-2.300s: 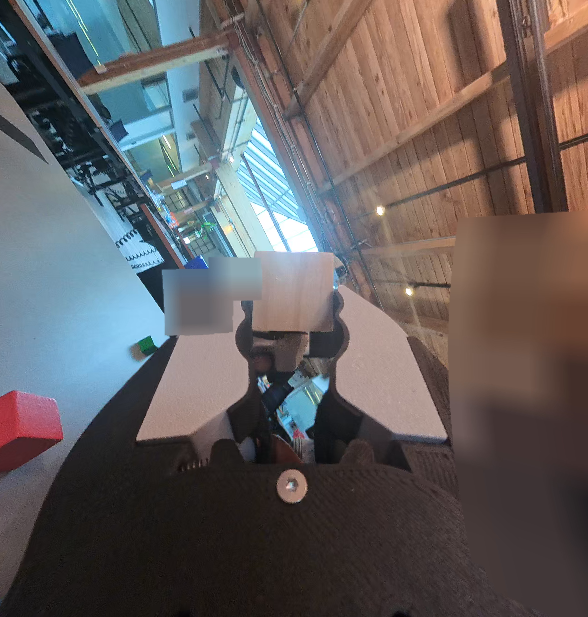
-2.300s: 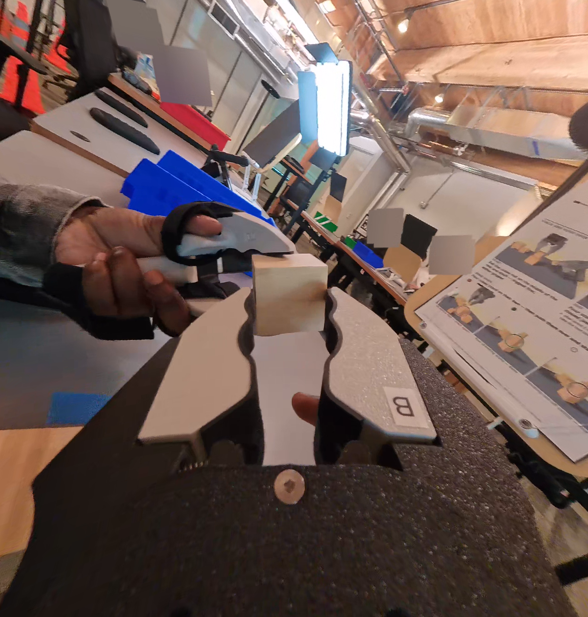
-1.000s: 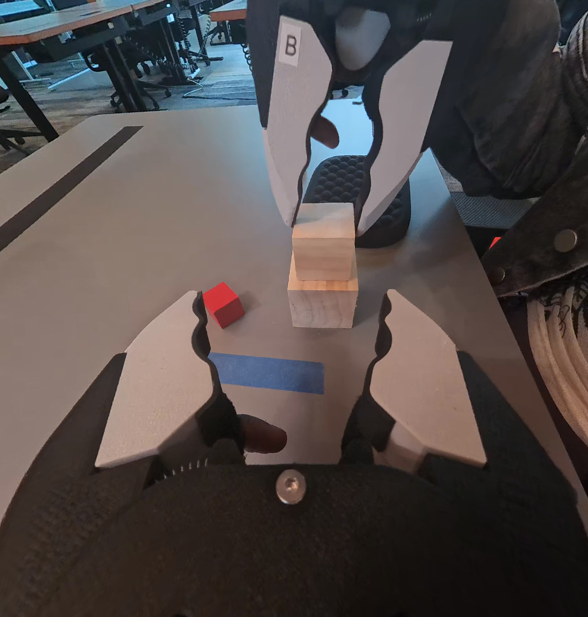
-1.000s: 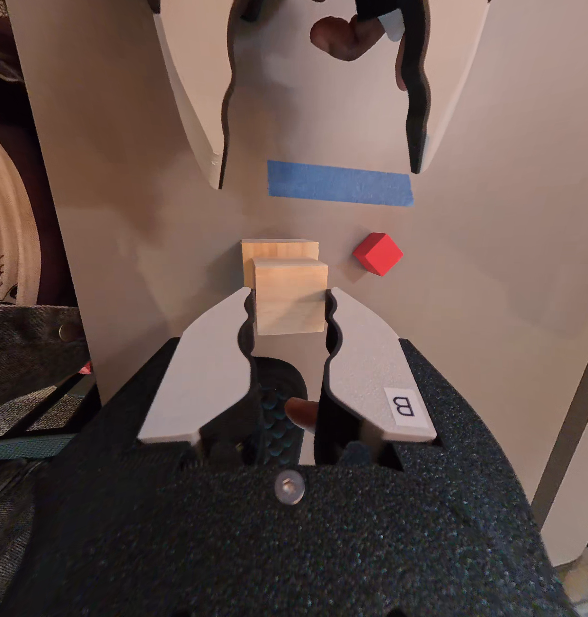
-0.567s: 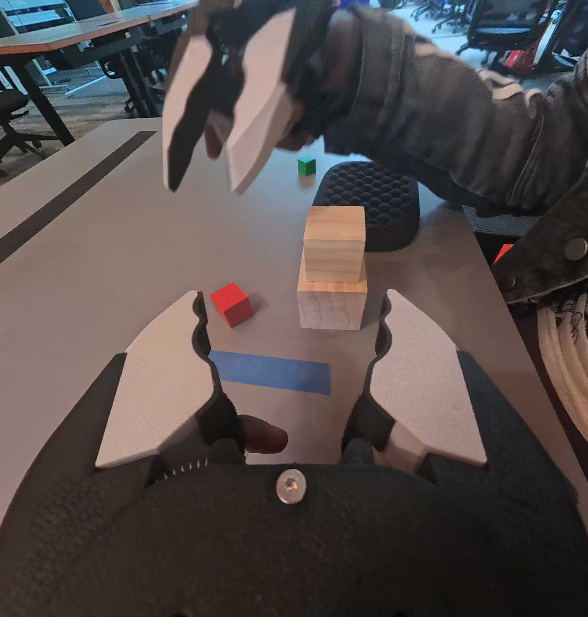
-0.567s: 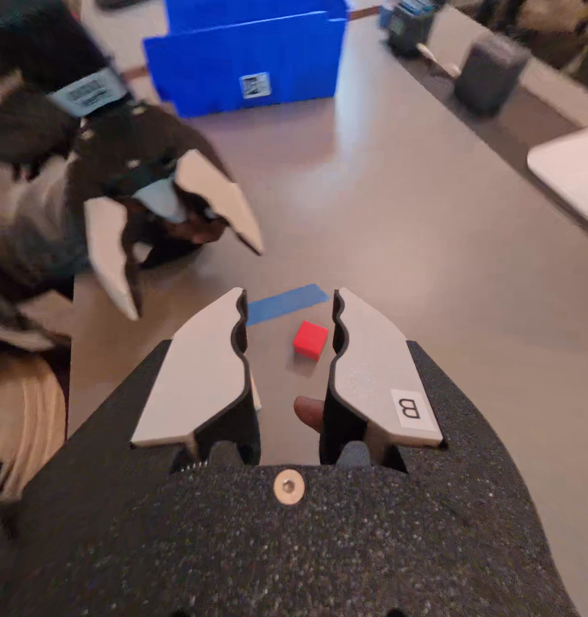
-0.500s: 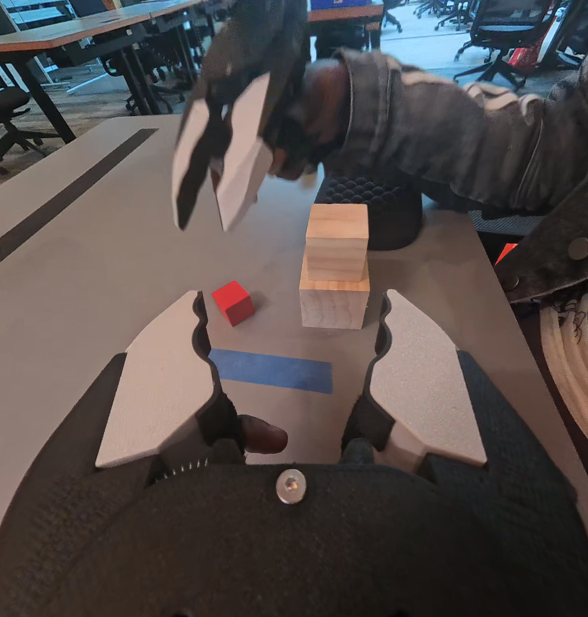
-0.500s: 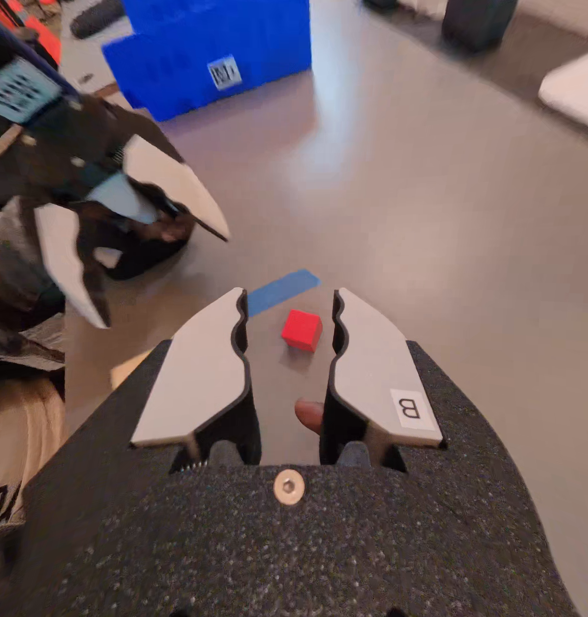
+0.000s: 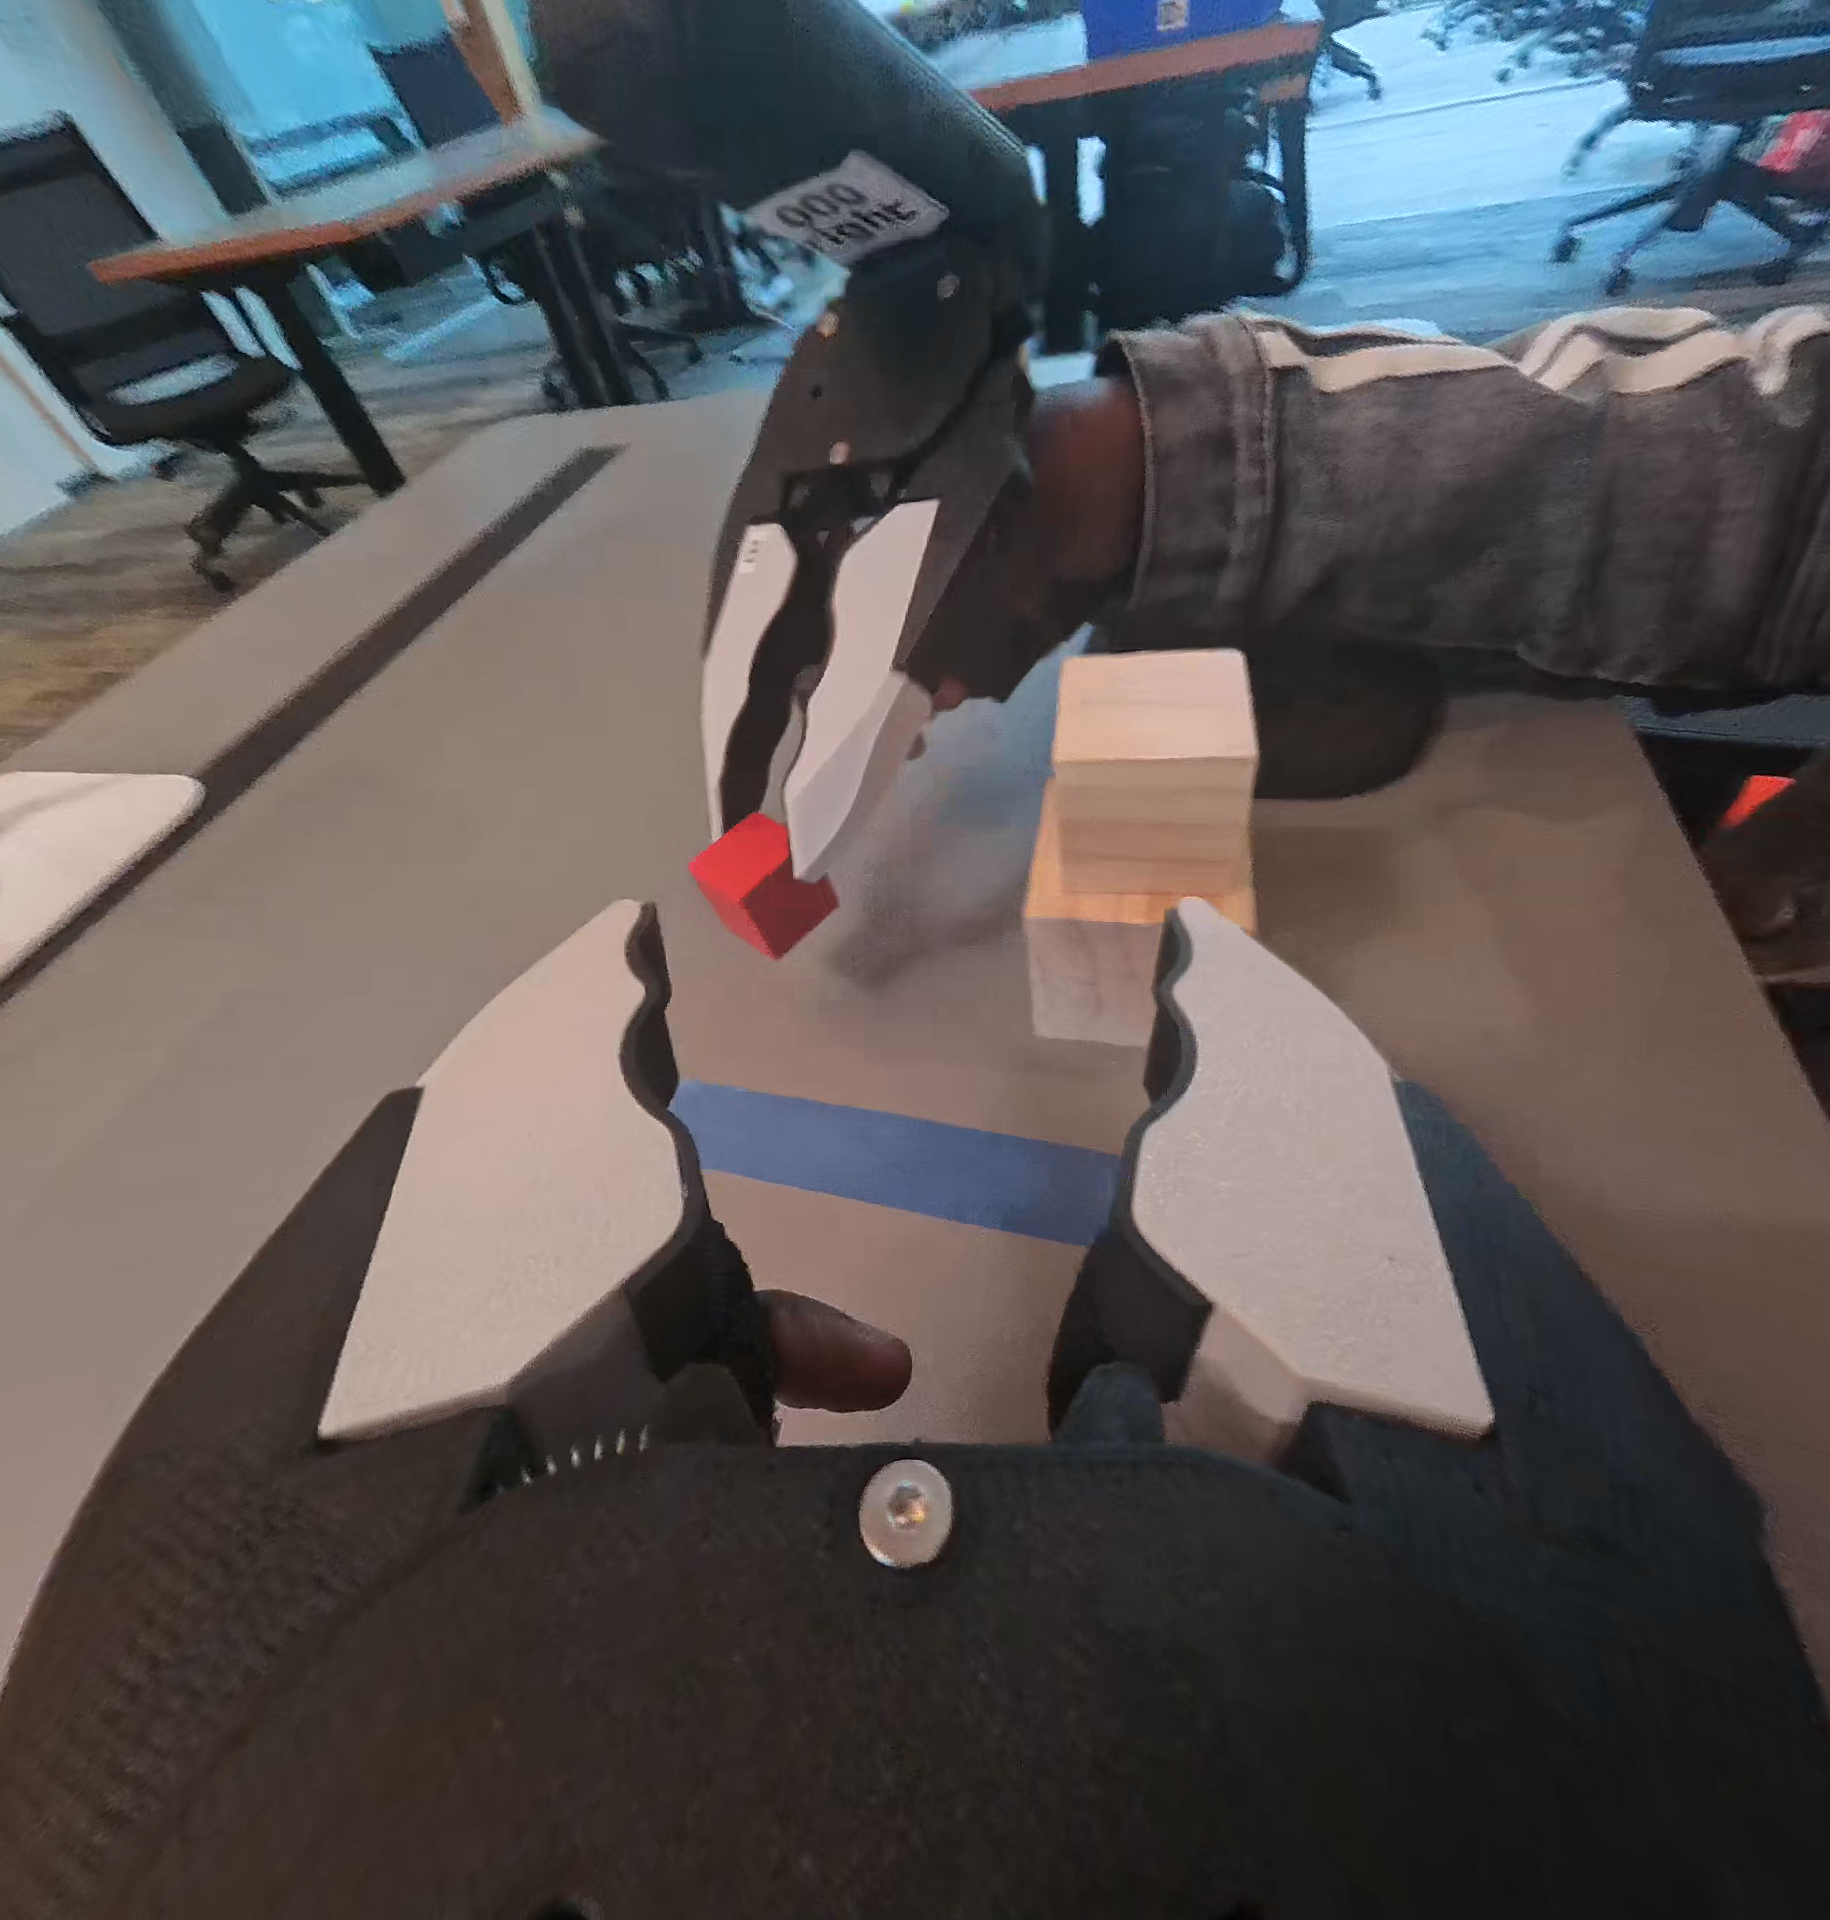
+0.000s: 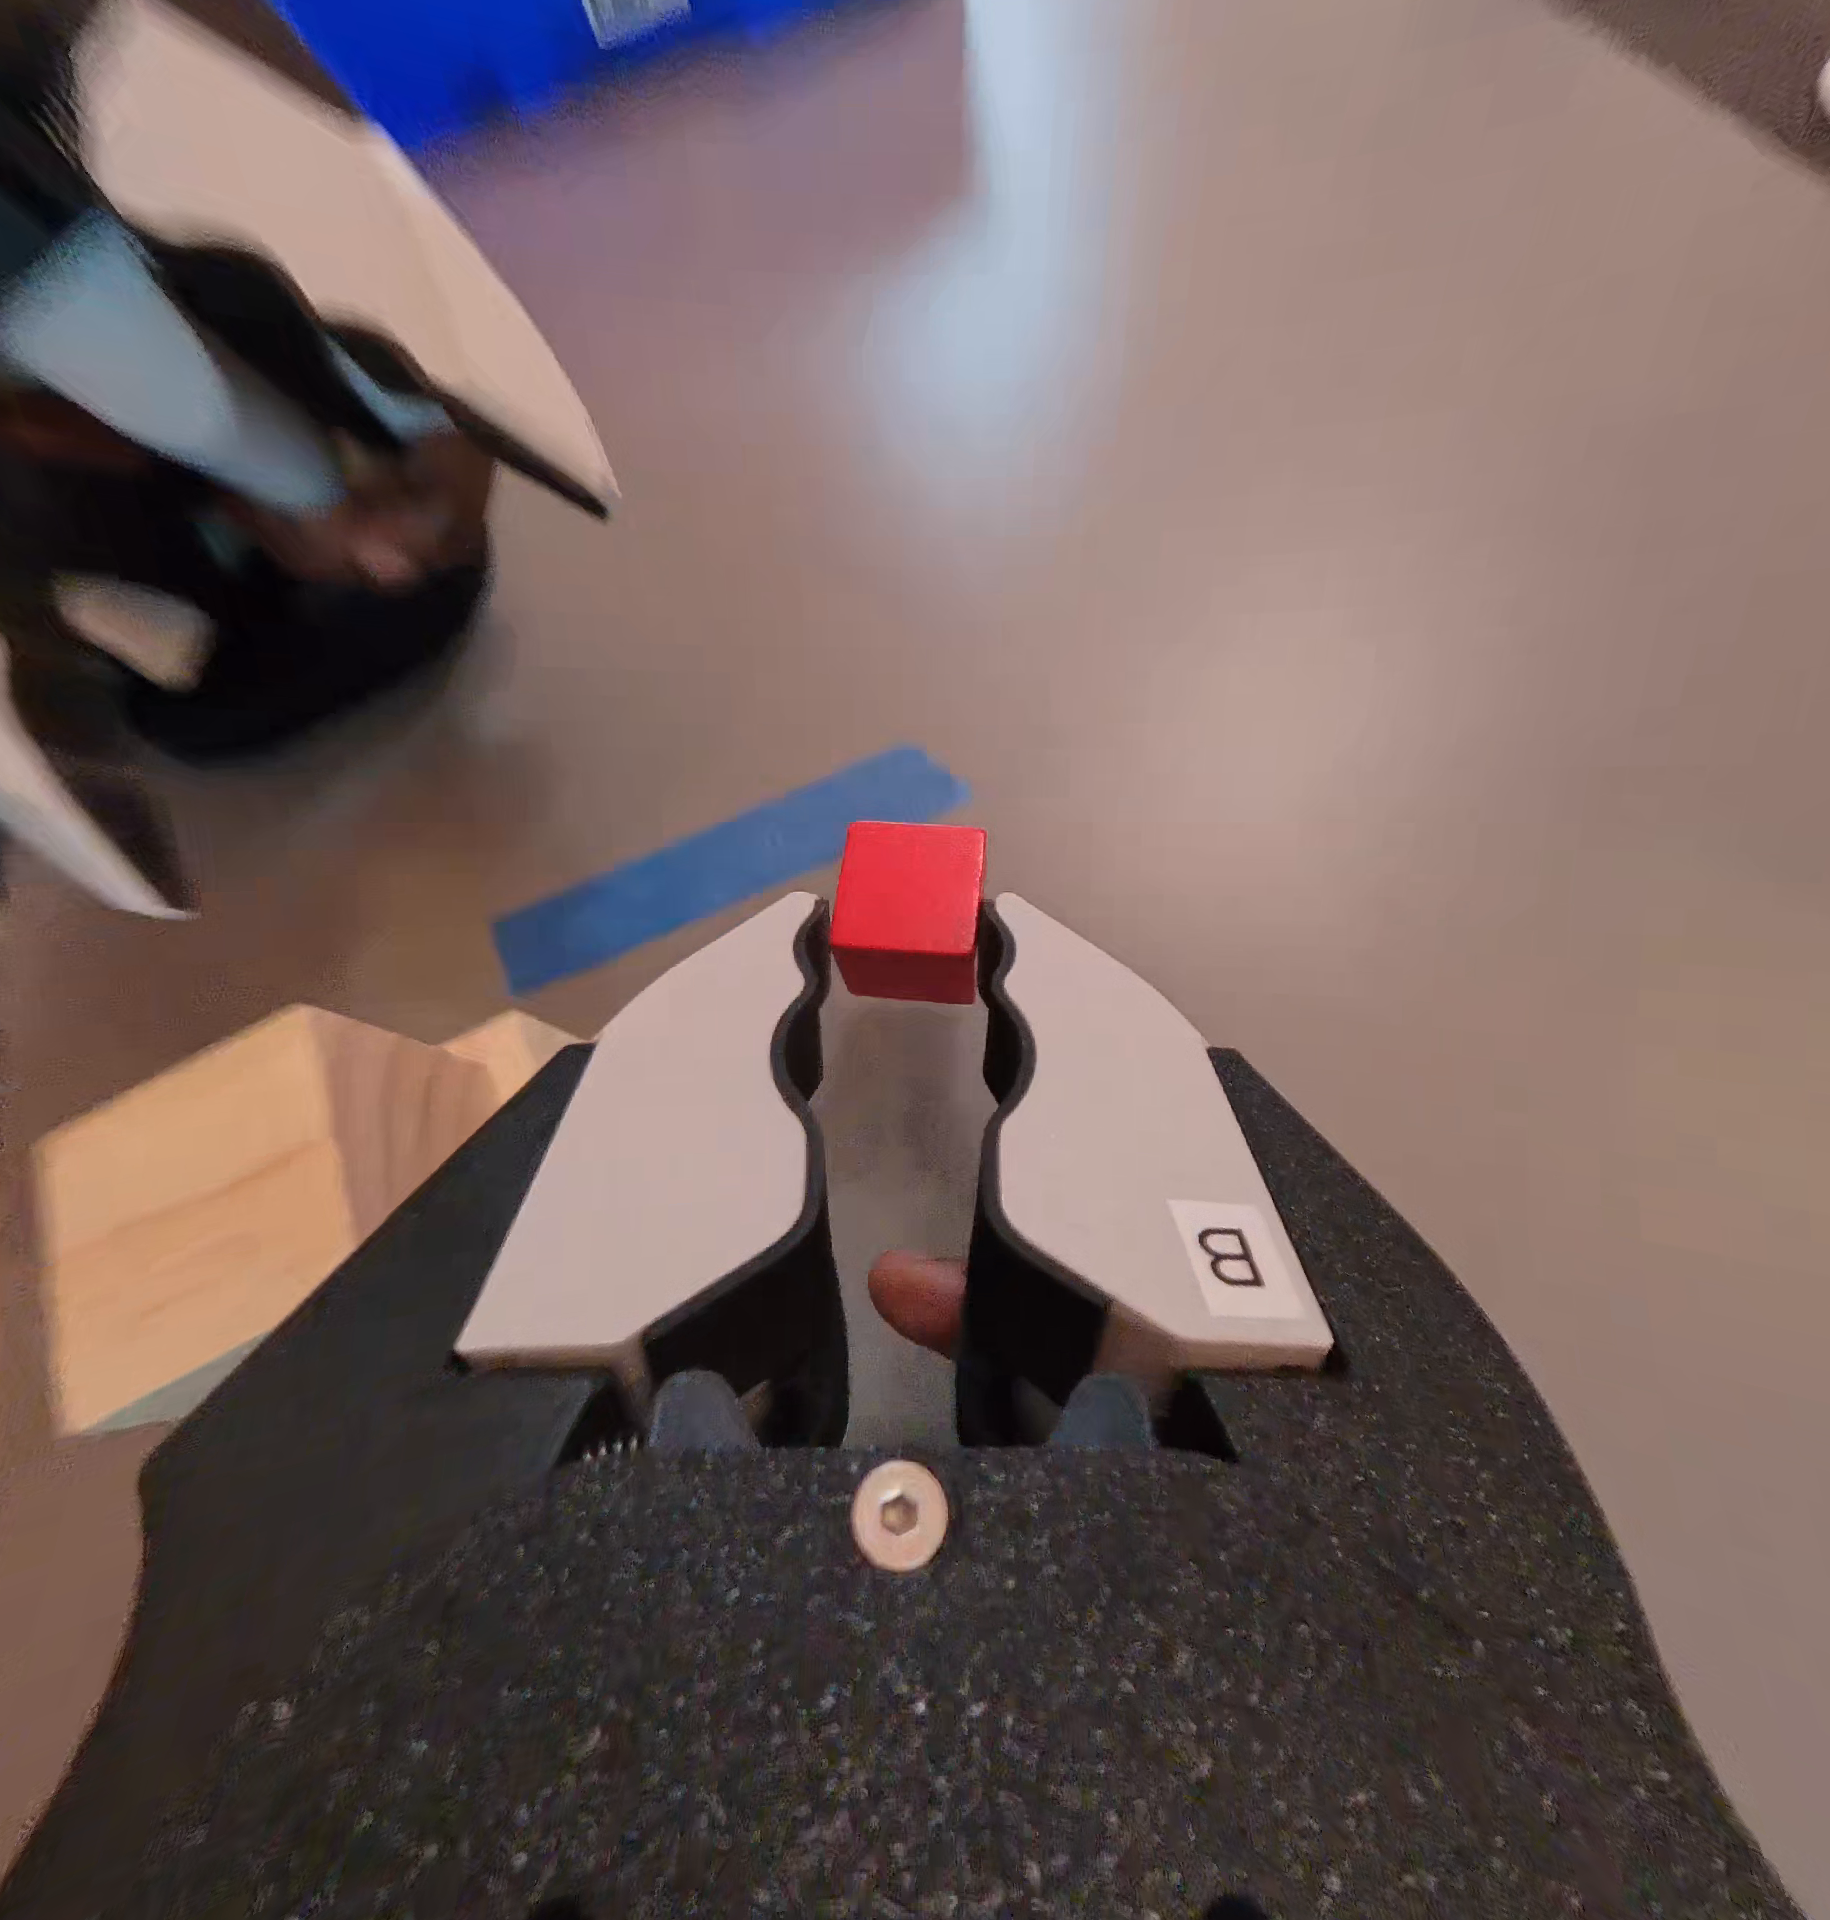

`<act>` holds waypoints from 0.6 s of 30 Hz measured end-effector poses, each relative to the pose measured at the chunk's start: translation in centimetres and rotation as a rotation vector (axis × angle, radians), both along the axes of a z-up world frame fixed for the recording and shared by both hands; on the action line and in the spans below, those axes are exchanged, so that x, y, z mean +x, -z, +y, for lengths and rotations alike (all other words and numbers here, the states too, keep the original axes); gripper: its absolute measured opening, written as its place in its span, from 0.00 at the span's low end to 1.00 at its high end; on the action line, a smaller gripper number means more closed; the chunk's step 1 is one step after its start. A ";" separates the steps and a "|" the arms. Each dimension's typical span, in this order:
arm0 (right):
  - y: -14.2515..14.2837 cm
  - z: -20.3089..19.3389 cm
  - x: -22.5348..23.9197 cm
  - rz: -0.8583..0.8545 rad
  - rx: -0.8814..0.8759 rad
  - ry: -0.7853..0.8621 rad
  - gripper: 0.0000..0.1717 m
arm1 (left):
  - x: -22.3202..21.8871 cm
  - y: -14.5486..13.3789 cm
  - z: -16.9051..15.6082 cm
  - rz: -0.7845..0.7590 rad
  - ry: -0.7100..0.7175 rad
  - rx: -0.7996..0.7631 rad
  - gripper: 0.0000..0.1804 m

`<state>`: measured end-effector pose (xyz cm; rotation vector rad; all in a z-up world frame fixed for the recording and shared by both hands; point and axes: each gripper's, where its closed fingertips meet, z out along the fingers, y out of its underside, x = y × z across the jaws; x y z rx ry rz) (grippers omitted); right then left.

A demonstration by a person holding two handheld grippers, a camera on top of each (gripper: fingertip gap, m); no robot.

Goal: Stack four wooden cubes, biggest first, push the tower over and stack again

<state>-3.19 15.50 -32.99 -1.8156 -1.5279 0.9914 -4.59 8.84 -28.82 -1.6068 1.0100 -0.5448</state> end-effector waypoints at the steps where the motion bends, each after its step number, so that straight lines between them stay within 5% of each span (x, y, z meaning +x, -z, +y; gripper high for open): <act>1: -1.4 0.1 -0.1 0.082 -0.056 0.009 0.16 | -0.2 -0.6 0.5 -0.014 -0.034 0.044 0.47; 7: -9.6 -2.8 -0.7 0.509 -0.428 -0.096 0.16 | -1.5 -5.5 2.8 -0.082 -0.325 0.423 0.36; 11: -11.4 -4.9 -2.1 0.555 -0.481 -0.152 0.15 | -0.5 -7.0 2.2 -0.062 -0.364 0.562 0.32; 13: -11.9 -5.5 -2.3 0.565 -0.500 -0.170 0.15 | -0.4 -7.5 1.8 -0.072 -0.361 0.592 0.18; 18: -11.7 -6.0 -2.0 0.529 -0.442 -0.205 0.16 | -0.2 -7.7 1.2 -0.066 -0.331 0.613 0.16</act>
